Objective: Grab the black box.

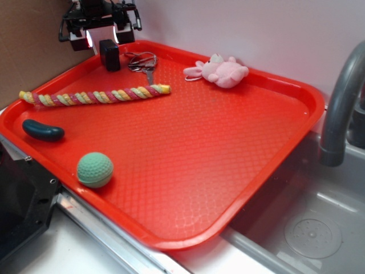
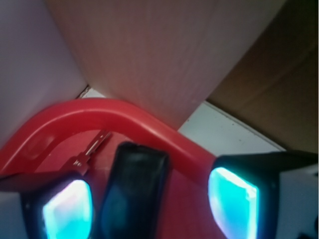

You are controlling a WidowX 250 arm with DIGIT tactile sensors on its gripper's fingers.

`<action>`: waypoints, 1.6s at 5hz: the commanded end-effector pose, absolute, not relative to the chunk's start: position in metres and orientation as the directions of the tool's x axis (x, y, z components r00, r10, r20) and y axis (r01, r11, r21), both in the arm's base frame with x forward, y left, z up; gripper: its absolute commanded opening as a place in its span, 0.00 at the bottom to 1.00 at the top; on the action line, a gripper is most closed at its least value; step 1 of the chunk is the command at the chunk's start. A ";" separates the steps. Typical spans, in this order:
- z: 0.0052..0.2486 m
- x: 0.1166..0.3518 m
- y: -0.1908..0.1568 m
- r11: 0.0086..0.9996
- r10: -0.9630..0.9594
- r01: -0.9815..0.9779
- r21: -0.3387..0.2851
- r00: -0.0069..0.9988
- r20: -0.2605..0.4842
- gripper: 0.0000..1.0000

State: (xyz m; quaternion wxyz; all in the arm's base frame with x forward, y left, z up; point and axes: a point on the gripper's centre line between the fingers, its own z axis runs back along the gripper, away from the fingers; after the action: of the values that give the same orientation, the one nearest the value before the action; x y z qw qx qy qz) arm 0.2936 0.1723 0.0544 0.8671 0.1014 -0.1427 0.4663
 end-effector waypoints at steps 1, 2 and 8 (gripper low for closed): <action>0.049 0.291 0.178 0.558 0.769 -0.828 0.048 0.538 0.346 1.00; 0.036 0.292 0.171 0.575 0.764 -0.815 0.066 0.564 0.312 1.00; 0.122 0.256 0.086 0.861 0.473 -0.503 0.071 0.845 0.250 0.00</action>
State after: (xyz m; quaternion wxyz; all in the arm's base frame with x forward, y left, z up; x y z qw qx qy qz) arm 0.2634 0.0707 0.1081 0.9614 0.0673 -0.0905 0.2508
